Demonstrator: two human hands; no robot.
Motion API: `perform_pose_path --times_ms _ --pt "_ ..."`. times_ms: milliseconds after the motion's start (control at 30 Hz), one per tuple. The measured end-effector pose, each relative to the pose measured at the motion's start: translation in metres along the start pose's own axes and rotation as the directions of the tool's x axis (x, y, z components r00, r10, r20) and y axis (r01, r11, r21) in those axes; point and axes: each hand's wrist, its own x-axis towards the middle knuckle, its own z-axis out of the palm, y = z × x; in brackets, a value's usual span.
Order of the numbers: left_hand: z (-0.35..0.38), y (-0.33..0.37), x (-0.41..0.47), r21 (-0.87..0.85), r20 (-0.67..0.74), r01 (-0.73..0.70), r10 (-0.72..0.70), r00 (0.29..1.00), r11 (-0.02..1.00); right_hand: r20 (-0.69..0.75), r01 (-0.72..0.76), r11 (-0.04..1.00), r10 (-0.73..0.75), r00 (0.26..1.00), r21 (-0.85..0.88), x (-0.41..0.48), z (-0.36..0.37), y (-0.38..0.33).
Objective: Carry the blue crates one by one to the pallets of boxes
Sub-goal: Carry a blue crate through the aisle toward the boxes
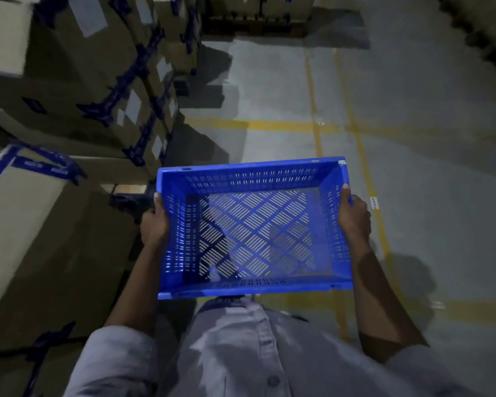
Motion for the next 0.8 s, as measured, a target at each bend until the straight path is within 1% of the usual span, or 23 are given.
perform_pose_path --times_ms 67,133,233,300,367,467,600,667,800 --pt "0.021 0.050 0.017 0.019 0.042 -0.026 0.026 0.999 0.999 -0.031 -0.010 1.000 0.011 0.999 0.006 0.035 0.005 -0.021" --pt "0.043 0.090 0.038 0.038 0.043 -0.055 0.053 0.998 0.998 -0.074 -0.014 1.000 0.014 0.997 0.002 0.068 0.006 -0.037" --pt "0.080 0.134 0.089 0.012 0.053 -0.062 0.061 0.997 0.998 -0.114 -0.035 0.999 0.039 0.993 0.042 0.116 0.010 -0.061" --pt "0.111 0.159 0.125 0.064 0.065 -0.062 0.058 0.996 0.996 -0.131 -0.033 0.997 0.041 0.991 0.065 0.151 0.017 -0.076" --pt "0.142 0.194 0.142 0.087 0.061 -0.068 0.063 0.996 0.994 -0.139 -0.040 0.996 0.050 0.989 0.080 0.193 0.029 -0.087" --pt "0.191 0.241 0.171 0.087 0.067 -0.067 0.061 0.996 0.994 -0.123 -0.083 0.994 0.091 0.988 0.067 0.267 0.045 -0.104" --pt "0.262 0.290 0.238 0.091 0.081 -0.053 0.046 0.996 0.994 -0.074 -0.120 0.992 0.123 0.990 0.035 0.363 0.042 -0.146" --pt "0.293 0.323 0.260 0.074 0.090 -0.036 0.030 0.995 0.997 -0.069 -0.104 0.994 0.106 0.992 0.027 0.412 0.036 -0.172" --pt "0.332 0.408 0.255 0.076 0.034 -0.033 0.031 0.999 0.997 -0.085 -0.047 0.999 0.047 0.995 -0.004 0.509 0.032 -0.220"
